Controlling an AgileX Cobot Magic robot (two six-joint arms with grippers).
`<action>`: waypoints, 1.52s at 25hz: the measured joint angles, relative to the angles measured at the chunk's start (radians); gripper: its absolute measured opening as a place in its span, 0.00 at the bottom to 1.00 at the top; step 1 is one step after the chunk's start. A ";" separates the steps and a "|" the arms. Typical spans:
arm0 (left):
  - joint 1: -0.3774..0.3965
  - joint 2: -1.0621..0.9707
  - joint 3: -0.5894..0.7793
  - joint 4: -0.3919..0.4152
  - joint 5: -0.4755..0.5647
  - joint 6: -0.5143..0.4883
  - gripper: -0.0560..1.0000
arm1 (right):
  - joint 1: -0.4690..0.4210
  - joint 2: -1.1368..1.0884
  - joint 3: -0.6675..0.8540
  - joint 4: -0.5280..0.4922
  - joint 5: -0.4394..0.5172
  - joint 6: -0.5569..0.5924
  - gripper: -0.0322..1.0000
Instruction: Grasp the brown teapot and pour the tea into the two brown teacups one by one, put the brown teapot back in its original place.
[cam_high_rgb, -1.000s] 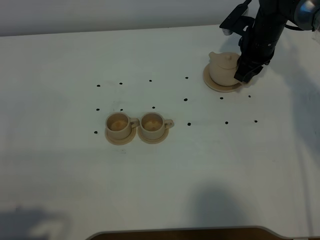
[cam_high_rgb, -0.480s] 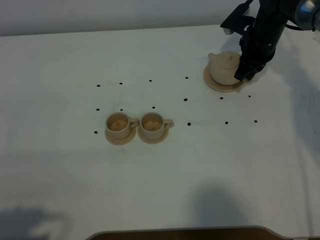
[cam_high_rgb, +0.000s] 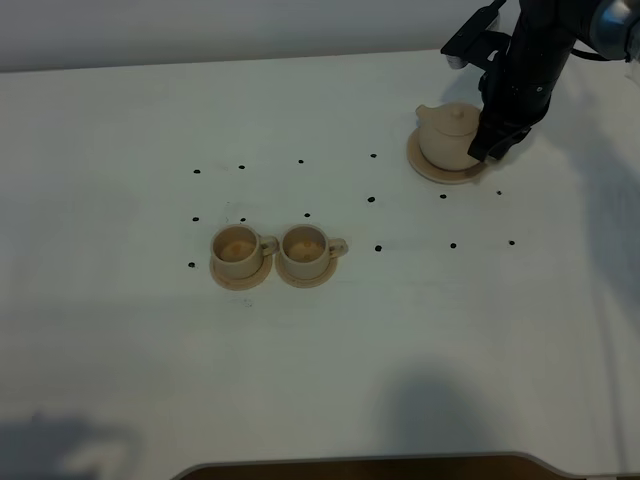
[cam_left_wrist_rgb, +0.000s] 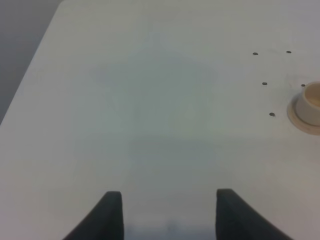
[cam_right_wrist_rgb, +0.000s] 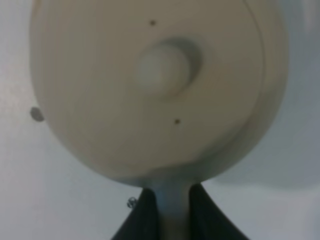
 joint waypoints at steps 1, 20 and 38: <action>0.000 0.000 0.000 0.000 0.000 0.000 0.48 | 0.000 -0.003 -0.005 0.005 0.002 0.000 0.14; 0.000 0.000 0.000 0.000 0.000 -0.001 0.48 | 0.001 -0.013 -0.068 0.061 0.043 0.001 0.14; 0.000 0.000 0.000 0.000 0.000 -0.001 0.48 | 0.001 -0.266 0.120 0.232 -0.075 -0.084 0.14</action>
